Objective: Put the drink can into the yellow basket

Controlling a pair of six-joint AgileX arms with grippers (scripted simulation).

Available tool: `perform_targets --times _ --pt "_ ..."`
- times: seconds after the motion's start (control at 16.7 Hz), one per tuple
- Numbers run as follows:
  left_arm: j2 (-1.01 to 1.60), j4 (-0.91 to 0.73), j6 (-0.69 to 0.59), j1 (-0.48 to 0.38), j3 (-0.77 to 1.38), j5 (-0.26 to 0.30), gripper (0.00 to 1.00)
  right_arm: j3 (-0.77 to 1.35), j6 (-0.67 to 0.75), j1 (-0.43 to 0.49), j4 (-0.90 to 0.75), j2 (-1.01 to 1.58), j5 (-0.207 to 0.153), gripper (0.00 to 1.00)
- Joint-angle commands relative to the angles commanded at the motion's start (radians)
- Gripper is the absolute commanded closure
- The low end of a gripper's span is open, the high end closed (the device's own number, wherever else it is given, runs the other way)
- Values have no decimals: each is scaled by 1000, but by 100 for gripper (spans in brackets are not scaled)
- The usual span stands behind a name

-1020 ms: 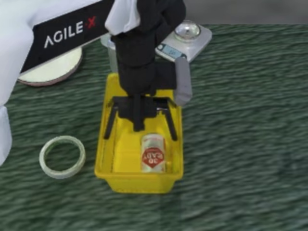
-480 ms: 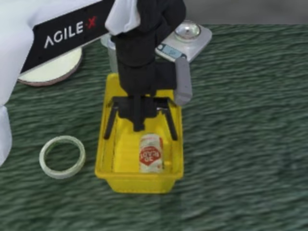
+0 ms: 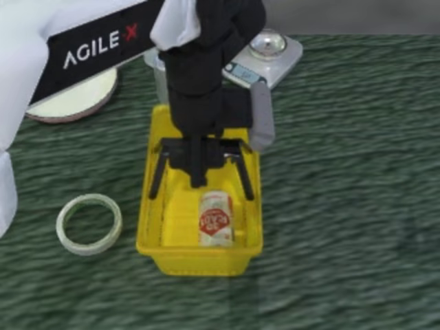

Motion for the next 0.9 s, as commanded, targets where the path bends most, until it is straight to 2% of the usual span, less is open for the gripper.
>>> perform_targets --times 0.6,0.9 --pt "0 -4 2 1 3 1 100 0 0 0 0 0 0 0" --pt "-26 -141 31 44 111 1 100 0 0 0 0 0 0 0"
